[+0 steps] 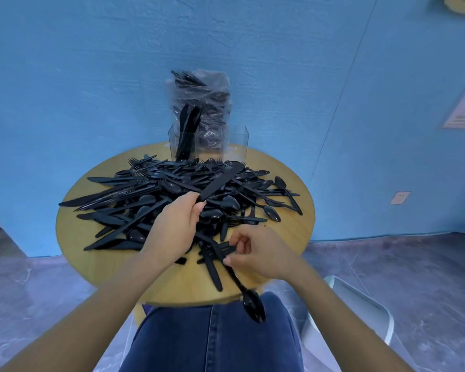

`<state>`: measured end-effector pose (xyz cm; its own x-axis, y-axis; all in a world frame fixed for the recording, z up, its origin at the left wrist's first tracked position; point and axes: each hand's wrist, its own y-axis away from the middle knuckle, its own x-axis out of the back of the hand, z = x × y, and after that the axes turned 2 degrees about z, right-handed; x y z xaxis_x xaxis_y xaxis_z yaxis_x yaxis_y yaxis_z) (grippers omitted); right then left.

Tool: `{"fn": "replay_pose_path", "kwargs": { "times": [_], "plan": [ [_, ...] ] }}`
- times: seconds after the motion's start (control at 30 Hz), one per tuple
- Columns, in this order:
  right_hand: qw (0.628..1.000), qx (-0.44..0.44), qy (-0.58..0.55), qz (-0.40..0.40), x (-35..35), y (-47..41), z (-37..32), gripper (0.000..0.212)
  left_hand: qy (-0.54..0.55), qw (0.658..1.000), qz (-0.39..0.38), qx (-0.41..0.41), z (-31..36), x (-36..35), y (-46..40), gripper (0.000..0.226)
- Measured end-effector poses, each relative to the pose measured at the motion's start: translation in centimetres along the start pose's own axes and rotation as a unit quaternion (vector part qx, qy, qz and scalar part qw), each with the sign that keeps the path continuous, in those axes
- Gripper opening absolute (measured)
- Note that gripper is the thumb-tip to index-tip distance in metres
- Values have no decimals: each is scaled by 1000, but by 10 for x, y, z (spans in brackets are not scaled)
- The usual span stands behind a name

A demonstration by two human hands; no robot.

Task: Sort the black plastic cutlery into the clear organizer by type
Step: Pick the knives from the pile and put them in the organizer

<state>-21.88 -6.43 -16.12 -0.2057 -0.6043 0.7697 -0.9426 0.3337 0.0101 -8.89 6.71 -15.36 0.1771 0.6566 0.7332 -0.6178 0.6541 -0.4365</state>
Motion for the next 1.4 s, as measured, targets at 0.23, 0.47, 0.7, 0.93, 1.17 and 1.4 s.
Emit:
{"fn": "replay_pose_path", "kwargs": {
  "times": [0.23,0.47,0.7,0.93,1.17,1.4],
  "plan": [
    [998,-3,54,-15,-17,7,-4,18,11,1000,-5,12,-1,2,23,25],
    [995,17,44,87,18,-18,-15,14,4,1000,9,26,-10,10,14,27],
    [986,49,99,125,18,-61,-19,12,20,999,19,38,-17,16,-2,26],
    [986,36,47,156,15,-87,-7,11,23,998,18,63,-33,15,-19,22],
    [983,-3,95,155,27,-142,2,22,13,997,35,74,-55,19,-48,28],
    [990,44,113,73,12,-179,-9,32,4,993,42,109,-84,24,-56,28]
  ]
}}
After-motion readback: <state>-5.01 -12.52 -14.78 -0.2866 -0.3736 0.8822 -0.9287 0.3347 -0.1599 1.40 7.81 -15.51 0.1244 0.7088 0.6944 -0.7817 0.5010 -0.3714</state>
